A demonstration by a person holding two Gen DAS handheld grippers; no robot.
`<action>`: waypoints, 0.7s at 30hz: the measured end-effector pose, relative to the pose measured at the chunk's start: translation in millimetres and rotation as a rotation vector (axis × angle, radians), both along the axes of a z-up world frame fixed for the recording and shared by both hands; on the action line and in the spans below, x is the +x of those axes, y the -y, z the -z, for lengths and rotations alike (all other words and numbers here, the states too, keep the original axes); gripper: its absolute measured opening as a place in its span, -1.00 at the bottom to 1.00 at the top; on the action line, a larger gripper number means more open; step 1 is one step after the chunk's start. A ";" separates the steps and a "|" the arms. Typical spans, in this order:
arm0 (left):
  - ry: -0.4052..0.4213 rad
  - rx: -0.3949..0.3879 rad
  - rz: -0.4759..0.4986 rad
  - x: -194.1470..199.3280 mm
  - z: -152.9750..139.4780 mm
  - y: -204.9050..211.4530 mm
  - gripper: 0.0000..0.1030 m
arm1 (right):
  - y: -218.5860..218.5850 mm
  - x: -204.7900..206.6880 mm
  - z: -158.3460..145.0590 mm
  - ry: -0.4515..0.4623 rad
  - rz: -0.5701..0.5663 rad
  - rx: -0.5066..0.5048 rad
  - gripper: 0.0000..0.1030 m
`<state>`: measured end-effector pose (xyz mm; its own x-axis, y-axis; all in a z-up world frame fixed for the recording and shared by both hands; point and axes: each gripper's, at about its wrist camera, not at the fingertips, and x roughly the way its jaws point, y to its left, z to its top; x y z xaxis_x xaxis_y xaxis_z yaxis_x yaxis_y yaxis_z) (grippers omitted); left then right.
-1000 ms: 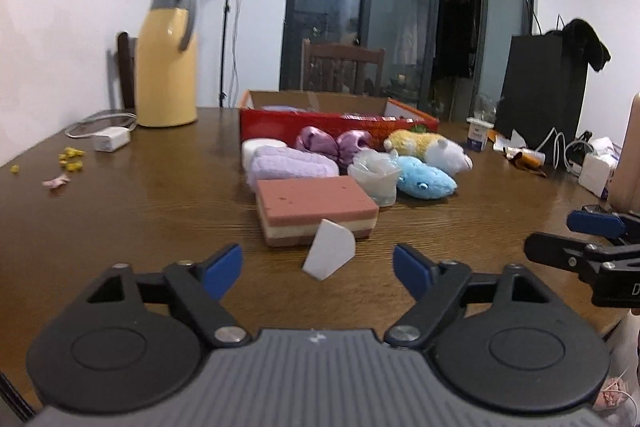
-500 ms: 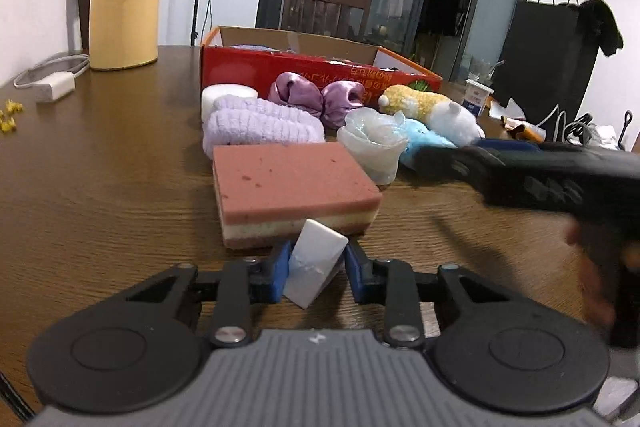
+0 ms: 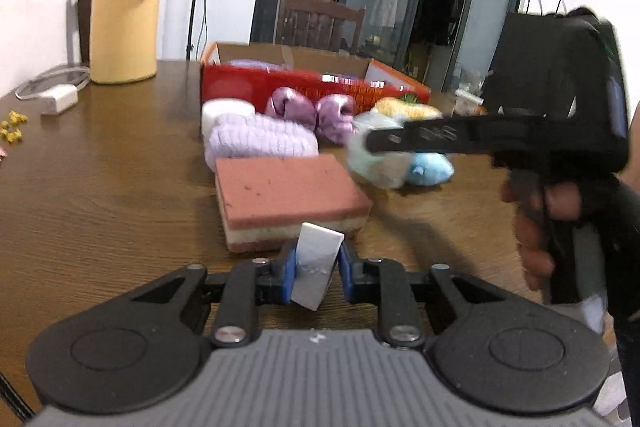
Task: Organize soft objects
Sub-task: 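Close the right gripper on the translucent flower soap while the left gripper holds the wedge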
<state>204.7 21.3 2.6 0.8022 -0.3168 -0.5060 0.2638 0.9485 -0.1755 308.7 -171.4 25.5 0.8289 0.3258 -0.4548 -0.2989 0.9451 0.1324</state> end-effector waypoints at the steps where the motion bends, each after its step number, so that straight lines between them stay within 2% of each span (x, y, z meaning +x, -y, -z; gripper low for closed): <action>1: 0.013 -0.003 -0.005 -5.4 -5.0 -1.3 -0.56 | 5.1 -10.6 -4.2 0.014 0.004 0.001 -0.47; 6: 0.063 -0.015 -0.027 -32.8 -28.1 -2.9 -0.56 | 30.2 -70.2 -17.8 0.045 0.003 0.017 -0.47; 13: 0.129 -0.023 -0.008 -63.8 -54.0 6.7 -0.56 | 54.6 -147.7 -19.8 0.081 0.008 0.016 -0.47; 17: 0.151 -0.026 -0.001 -62.6 -65.0 12.3 -0.56 | 64.1 -162.6 -25.2 0.109 0.020 0.024 -0.47; 21: 0.183 -0.030 0.006 -45.5 -80.5 14.4 -0.56 | 71.0 -154.5 -36.0 0.132 0.018 0.027 -0.47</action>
<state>159.3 7.0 83.1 0.8781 -0.3348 -0.3418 0.2999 0.9418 -0.1520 154.1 -242.4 61.5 0.8869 0.3206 -0.3325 -0.2982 0.9472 0.1179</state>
